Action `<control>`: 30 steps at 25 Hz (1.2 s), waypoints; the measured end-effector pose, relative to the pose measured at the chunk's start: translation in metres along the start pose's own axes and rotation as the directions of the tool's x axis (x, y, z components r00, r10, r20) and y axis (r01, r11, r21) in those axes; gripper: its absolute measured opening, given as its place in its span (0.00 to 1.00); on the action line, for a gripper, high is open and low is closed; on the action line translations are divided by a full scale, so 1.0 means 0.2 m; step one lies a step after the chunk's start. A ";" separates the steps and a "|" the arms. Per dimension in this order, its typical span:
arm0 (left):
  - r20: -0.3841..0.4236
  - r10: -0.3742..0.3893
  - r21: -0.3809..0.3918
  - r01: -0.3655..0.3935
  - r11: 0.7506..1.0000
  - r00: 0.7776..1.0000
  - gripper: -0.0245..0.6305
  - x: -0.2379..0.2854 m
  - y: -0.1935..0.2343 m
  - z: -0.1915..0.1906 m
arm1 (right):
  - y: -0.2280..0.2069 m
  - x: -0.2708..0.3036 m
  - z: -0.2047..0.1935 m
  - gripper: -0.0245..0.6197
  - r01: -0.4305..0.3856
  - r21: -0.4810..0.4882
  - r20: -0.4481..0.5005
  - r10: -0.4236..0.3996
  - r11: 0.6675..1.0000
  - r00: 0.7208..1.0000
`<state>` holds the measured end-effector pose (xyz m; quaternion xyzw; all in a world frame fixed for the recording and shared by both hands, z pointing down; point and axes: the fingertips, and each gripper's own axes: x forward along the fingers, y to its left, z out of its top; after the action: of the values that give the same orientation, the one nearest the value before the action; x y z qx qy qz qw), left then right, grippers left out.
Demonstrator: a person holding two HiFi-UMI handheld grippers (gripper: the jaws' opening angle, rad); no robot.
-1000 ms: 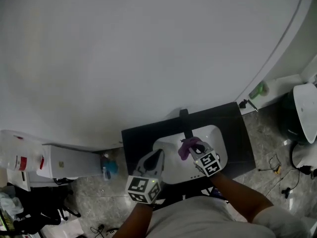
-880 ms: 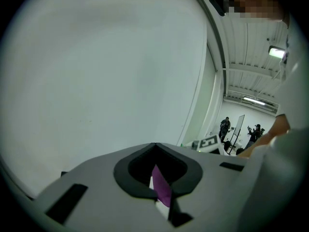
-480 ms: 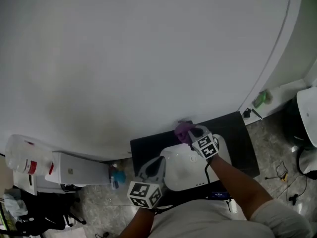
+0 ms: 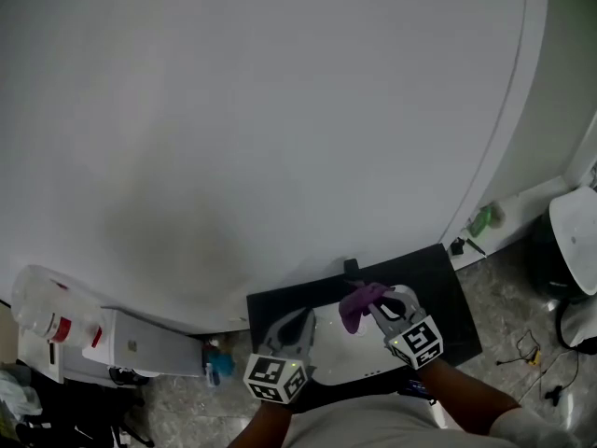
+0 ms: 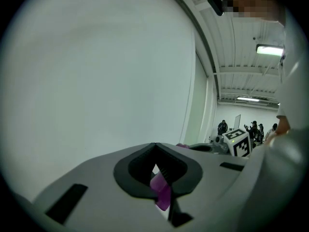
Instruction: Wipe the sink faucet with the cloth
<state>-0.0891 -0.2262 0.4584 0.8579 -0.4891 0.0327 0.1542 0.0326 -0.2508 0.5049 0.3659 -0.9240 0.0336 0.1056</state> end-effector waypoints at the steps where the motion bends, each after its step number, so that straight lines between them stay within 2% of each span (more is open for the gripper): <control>1: 0.021 -0.008 0.005 0.008 1.000 1.000 0.05 -0.02 -0.01 0.03 | 0.00 -0.05 0.10 0.08 0.003 -0.015 0.034 -0.003 1.000 0.999; 4: 0.064 -0.009 0.030 0.008 1.000 0.998 0.05 -0.07 -0.05 0.07 | 0.01 -0.18 0.30 0.08 0.023 -0.037 0.097 -0.019 0.999 0.995; 9: 0.110 0.013 0.049 -0.018 0.999 0.994 0.05 -0.11 -0.04 0.15 | 0.00 -0.32 0.42 0.07 0.086 -0.051 0.154 -0.078 0.995 0.985; 12: 0.112 0.005 0.054 -0.011 0.998 0.994 0.05 -0.11 -0.04 0.16 | 0.00 -0.33 0.42 0.07 0.094 -0.024 0.152 -0.090 0.995 0.984; 19: 0.111 -0.008 0.067 0.000 0.998 0.994 0.05 -0.09 -0.06 0.17 | -0.04 -0.34 0.41 0.07 0.120 -0.031 0.160 -0.114 0.992 0.981; 30: 0.095 -0.014 0.059 0.008 0.998 0.995 0.05 -0.09 -0.06 0.14 | -0.02 -0.33 0.43 0.07 0.113 -0.014 0.158 -0.109 0.994 0.981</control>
<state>-0.0921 -0.2140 0.4249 0.8652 -0.4901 0.0049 0.1057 0.0680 -0.2215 0.4068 0.4172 -0.9079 -0.0117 0.0382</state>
